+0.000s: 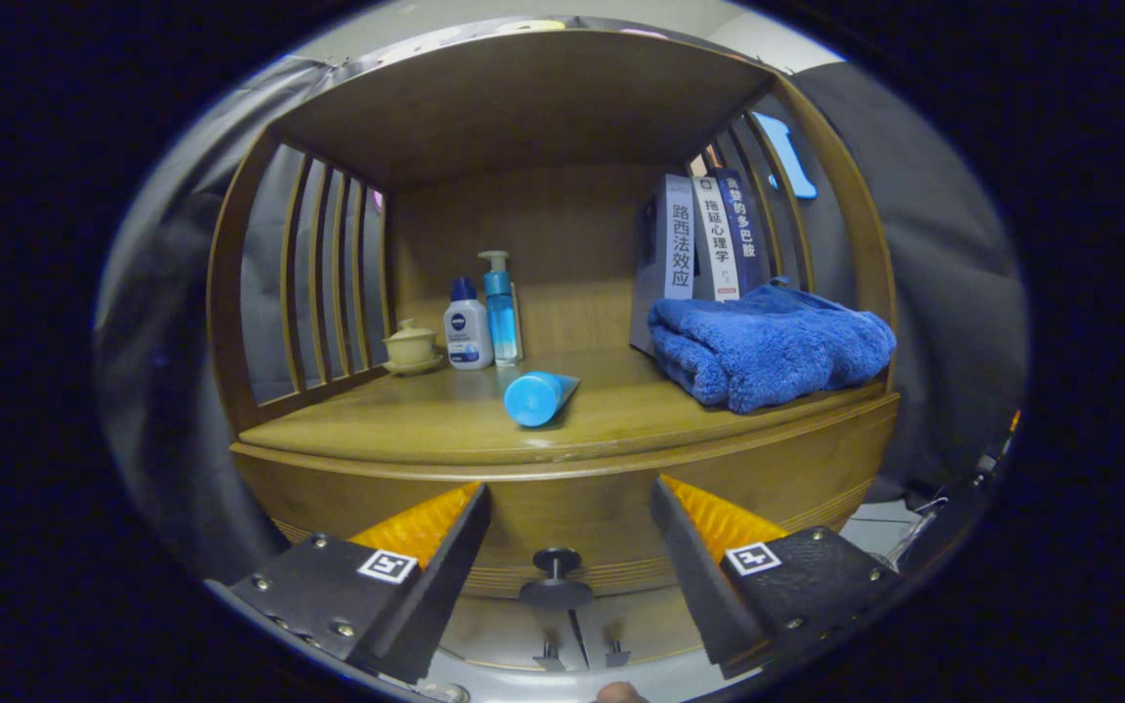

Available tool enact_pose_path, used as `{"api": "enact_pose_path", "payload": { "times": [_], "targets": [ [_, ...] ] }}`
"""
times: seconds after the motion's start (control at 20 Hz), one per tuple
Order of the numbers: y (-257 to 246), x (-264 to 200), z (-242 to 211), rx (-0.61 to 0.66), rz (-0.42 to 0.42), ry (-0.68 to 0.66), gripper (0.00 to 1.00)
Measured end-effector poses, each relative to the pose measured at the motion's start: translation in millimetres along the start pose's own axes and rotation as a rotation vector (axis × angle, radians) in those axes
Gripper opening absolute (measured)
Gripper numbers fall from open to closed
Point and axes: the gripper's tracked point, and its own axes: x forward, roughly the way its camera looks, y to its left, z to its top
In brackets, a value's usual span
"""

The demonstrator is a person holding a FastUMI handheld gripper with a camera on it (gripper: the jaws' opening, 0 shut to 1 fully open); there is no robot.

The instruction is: Pull open the drawer, take out the items inside it, and place them on the countertop above the cabinet.

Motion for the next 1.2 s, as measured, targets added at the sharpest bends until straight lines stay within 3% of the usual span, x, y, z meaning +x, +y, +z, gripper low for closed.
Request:
{"api": "enact_pose_path", "payload": {
  "times": [0.6, 1.2],
  "targets": [
    [-3, -2, 3, 0.013, 0.007, -0.026, 0.99],
    [-120, -94, 133, -0.018, 0.042, -0.318, 0.98]
  ]
}}
